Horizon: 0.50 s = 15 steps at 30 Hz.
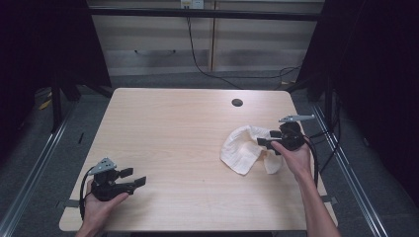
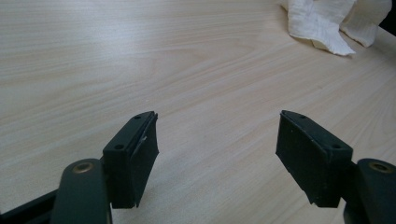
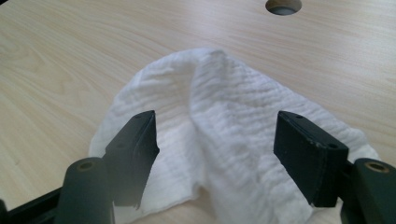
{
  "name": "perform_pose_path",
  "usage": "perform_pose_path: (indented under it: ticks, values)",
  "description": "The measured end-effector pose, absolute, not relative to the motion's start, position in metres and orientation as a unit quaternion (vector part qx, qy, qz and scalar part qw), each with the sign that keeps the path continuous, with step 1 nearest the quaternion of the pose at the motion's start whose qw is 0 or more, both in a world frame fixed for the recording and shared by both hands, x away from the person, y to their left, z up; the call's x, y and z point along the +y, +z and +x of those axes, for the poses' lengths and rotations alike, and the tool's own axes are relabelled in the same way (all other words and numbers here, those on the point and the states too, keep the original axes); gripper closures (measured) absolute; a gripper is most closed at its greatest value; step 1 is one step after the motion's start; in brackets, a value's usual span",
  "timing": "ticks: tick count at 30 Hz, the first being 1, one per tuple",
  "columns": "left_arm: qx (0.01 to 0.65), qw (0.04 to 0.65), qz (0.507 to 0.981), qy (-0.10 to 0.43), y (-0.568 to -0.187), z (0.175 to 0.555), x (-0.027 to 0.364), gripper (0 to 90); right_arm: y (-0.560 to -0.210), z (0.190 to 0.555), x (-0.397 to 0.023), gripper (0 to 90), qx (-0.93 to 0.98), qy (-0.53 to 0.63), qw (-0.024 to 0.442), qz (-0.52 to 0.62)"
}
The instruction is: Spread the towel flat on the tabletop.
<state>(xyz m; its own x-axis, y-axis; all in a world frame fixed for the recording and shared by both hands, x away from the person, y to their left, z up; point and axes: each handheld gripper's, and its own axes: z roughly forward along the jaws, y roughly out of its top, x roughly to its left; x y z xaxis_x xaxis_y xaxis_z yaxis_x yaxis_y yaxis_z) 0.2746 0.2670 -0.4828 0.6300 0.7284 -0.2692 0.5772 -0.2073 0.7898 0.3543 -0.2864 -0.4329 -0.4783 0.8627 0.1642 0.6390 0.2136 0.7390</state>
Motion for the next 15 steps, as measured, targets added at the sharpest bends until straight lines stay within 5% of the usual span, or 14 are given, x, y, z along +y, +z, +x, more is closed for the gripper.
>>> perform_pose_path:
  ticks: [15]
  values:
    - [0.418, 0.476, 0.769, 0.079, -0.482, 0.276, 0.268, 17.7, -0.448, 0.401, -0.282, 28.4, 0.779, 0.377, 0.078, 0.495]
